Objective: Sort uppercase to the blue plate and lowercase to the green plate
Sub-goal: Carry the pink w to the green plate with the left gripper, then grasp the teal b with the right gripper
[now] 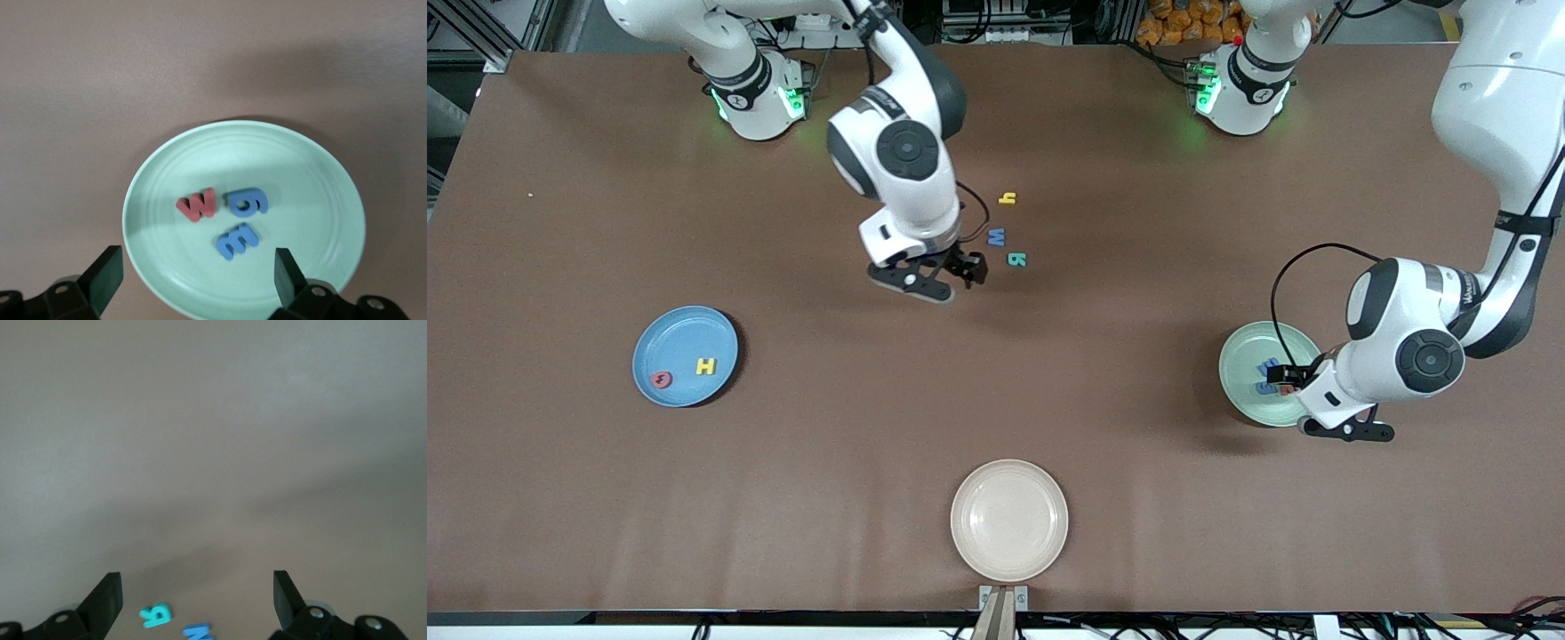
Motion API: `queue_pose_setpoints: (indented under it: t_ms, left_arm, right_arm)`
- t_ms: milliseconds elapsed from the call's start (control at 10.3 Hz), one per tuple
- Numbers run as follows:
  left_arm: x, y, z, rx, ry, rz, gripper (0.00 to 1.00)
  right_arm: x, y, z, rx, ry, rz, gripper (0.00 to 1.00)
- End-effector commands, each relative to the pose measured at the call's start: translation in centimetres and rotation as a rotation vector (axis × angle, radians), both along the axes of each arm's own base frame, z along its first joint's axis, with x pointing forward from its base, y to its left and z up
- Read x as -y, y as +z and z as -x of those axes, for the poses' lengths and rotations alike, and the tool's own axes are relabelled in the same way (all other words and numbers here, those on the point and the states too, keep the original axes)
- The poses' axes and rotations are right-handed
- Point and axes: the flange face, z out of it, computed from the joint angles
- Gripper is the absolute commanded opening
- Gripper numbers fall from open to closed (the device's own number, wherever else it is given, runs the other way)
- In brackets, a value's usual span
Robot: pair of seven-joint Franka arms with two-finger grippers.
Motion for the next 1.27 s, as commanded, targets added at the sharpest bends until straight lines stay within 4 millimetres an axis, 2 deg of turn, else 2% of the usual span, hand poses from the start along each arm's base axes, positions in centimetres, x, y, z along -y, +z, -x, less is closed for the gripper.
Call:
queue_pose_setpoints:
  t_ms: [0, 195, 292, 487, 682, 1169]
  left_arm:
    - [3.9, 4.5, 1.3, -0.002, -0.104, -0.015, 1.0]
    - [7.3, 8.5, 2.6, 0.001, -0.146, -0.028, 1.0]
    - [7.8, 10.1, 3.2, -0.001, -0.153, -0.036, 1.0]
    - [8.3, 12.5, 4.0, 0.0, -0.141, -0.028, 1.0]
    - [8.2, 13.0, 4.3, -0.012, -0.138, -0.034, 1.0]
    - [8.2, 13.1, 4.8, -0.05, -0.109, -0.008, 1.0]
  right_arm:
    - [-4.0, -3.9, 3.8, 0.037, -0.06, -0.017, 1.0]
    - [-6.4, -6.2, 6.1, 0.072, -0.075, -0.008, 1.0]
    - [-7.6, -7.4, 7.5, 0.094, -0.078, 0.0, 1.0]
    - [-8.7, -9.9, 8.6, 0.148, -0.085, 0.01, 1.0]
    - [-9.7, -12.2, 10.0, 0.174, -0.06, 0.009, 1.0]
    - [-10.0, -15.6, 10.6, 0.184, -0.01, -0.019, 0.98]
